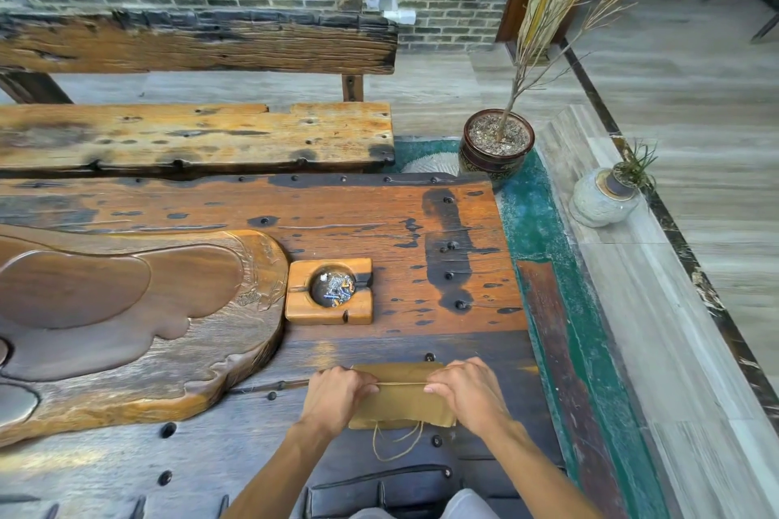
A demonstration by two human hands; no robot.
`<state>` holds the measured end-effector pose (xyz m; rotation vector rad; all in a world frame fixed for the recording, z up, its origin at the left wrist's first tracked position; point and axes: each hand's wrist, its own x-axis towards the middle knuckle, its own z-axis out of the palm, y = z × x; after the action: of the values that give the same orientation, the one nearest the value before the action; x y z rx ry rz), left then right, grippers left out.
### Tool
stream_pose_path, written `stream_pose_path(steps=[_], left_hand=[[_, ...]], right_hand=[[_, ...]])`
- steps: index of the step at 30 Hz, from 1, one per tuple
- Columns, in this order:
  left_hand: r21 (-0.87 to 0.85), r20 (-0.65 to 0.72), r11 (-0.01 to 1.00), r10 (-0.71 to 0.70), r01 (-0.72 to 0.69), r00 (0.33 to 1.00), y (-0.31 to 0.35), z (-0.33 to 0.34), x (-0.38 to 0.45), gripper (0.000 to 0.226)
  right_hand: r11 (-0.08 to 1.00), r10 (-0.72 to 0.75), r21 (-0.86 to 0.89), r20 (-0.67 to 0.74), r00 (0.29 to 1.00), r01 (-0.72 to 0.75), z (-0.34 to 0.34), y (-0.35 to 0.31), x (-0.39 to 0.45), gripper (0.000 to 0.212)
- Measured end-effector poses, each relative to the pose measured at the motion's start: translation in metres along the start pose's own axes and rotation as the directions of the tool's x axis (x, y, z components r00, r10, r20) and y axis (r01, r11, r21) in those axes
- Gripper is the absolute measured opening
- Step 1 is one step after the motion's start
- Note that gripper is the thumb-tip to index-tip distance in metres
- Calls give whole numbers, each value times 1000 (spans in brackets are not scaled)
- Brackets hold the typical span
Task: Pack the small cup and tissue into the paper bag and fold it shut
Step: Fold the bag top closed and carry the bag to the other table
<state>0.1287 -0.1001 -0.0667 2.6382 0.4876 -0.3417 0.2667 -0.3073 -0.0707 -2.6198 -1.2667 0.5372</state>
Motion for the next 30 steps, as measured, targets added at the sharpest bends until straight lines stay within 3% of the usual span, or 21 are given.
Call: stream_pose_path(steps=[3,9,12,14,18,21,26,30], left_hand=[[19,5,1000,17,-17,1000,-5,1,1,32],[16,7,999,49,-50,999,-12,6,3,25],[-110,1,994,6,-6,1000,-18,8,2,21],[-233,18,971,-41,44,999,-23,6,0,19],[-497,101,860,-76,116,992,-23,-4,-1,12],[-626,151,752,-143,206,978,-25,-5,-1,48],[-743,181,604,-233,288,955,-38,8,-1,22],[-775,251,505,-304,379,919,-44,29,-11,23]], right_hand=[[997,18,74,38,999,-21,-4,10,-1,32],[996,84,-13,-77,993,-85,-1,13,-10,27],[990,140,0,-82,987,-140,-2,14,-14,35],[983,159,104,-67,985,-151,-7,13,-17,31],[913,237,337,16,971,-229,-8,16,-16,18],[870,230,425,97,968,-249,-9,21,-14,19],[823,265,481,144,954,-301,-7,24,-13,22],[779,289,525,182,940,-341,1,17,-15,30]])
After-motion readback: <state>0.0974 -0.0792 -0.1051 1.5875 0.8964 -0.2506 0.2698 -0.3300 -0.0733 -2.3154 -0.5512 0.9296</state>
